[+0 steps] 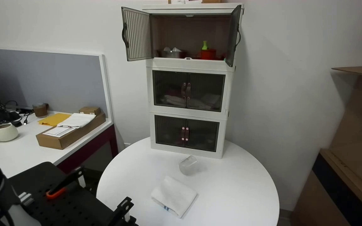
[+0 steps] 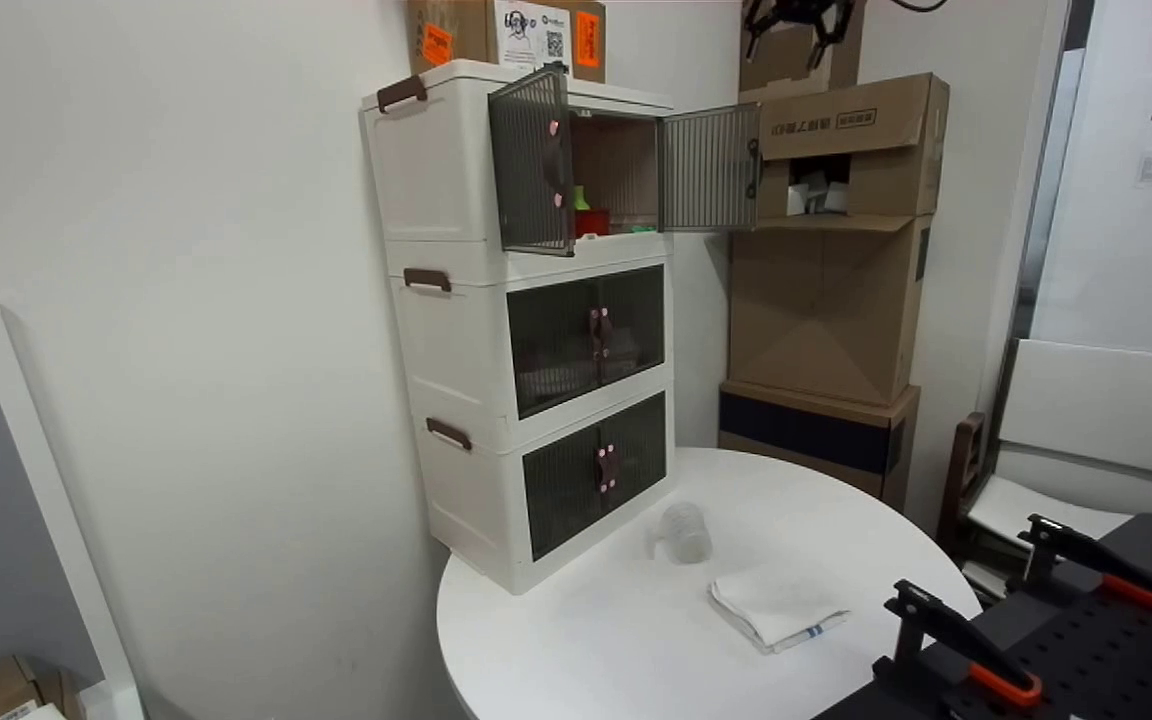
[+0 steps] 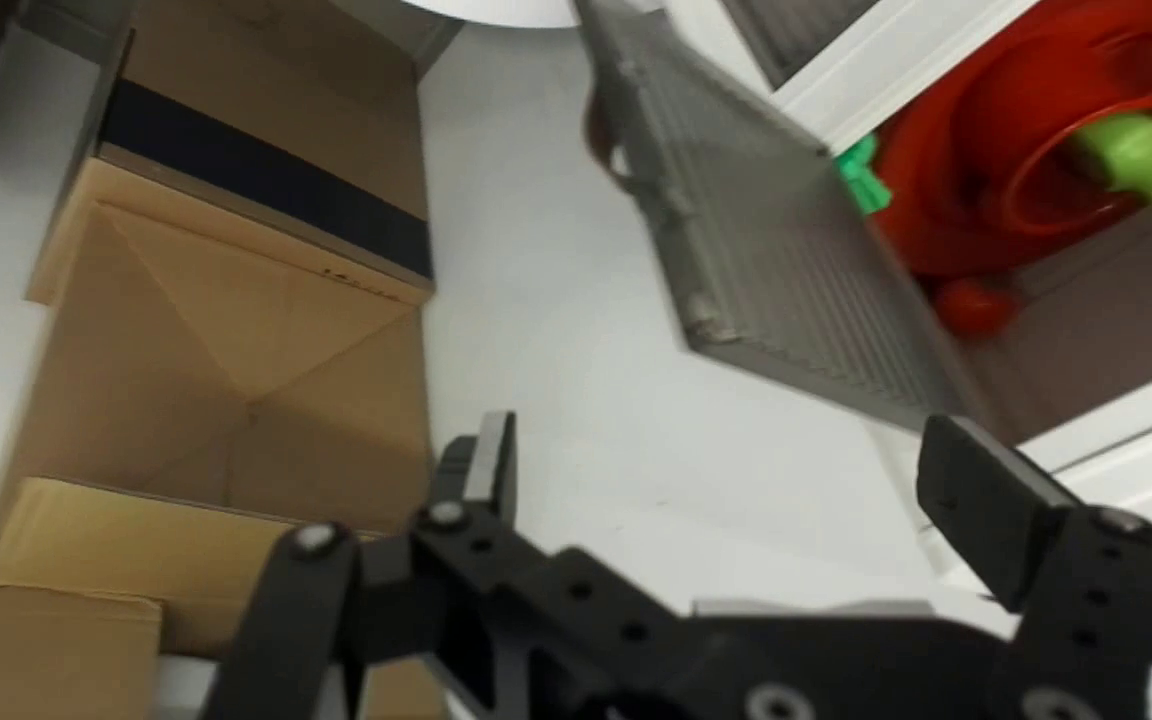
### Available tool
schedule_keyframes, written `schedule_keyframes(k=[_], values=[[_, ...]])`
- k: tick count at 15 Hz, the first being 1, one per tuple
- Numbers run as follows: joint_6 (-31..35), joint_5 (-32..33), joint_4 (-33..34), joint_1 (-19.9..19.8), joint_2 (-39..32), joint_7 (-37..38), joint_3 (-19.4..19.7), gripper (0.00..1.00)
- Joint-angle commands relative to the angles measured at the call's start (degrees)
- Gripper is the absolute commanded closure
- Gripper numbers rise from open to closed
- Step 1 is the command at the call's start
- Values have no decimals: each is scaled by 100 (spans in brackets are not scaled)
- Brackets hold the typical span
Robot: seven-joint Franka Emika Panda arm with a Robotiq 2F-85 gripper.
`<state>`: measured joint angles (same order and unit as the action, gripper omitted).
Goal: Open the left and right doors of the topmost cabinet.
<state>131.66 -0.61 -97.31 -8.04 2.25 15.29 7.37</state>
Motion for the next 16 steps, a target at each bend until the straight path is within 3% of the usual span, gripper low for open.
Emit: schedule_keyframes(k=[1,5,8,12,16], values=[[-105,-315,-250,437,271,-417,-407,0],[331,-624,-1112,918,254,-907,-853,0],[718,-729,-1764,1009,-16,-1900,-883,0],[1425,90,-2564,672,-400,-3052,-582,0],[3278,1082,-3084,240,-962,-3578,-181,0]])
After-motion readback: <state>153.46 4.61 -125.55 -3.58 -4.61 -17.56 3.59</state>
